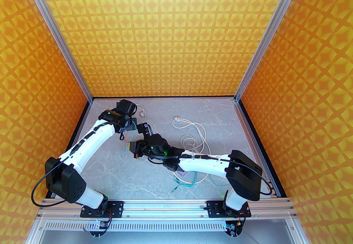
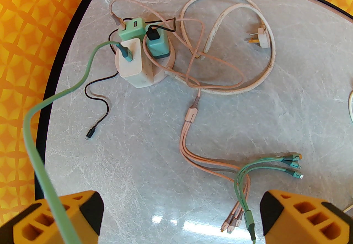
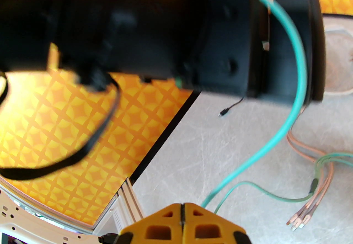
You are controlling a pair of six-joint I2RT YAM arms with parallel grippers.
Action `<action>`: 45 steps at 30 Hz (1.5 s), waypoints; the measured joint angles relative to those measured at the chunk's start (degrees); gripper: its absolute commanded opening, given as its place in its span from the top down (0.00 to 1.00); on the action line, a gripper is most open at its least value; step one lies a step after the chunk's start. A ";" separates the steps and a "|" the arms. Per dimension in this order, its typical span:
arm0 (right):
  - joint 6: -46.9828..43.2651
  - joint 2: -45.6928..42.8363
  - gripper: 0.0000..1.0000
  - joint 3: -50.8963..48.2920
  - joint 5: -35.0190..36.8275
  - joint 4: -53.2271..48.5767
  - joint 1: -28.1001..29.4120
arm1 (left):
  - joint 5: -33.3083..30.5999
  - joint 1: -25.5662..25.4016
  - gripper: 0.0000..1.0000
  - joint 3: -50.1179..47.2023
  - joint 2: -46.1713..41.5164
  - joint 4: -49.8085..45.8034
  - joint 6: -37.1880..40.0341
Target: Pull the plug off the socket
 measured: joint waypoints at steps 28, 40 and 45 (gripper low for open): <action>-2.97 2.05 1.00 1.22 4.44 -2.73 1.79 | 0.00 1.38 0.01 -4.24 -4.07 1.03 0.02; -7.02 -2.03 1.00 5.42 5.51 -13.44 -5.97 | 1.44 1.51 0.01 -19.78 -21.11 -1.88 -1.22; -8.55 2.23 0.85 11.65 4.24 -15.96 -8.02 | 6.47 1.44 0.01 -20.17 -31.32 -2.67 -1.33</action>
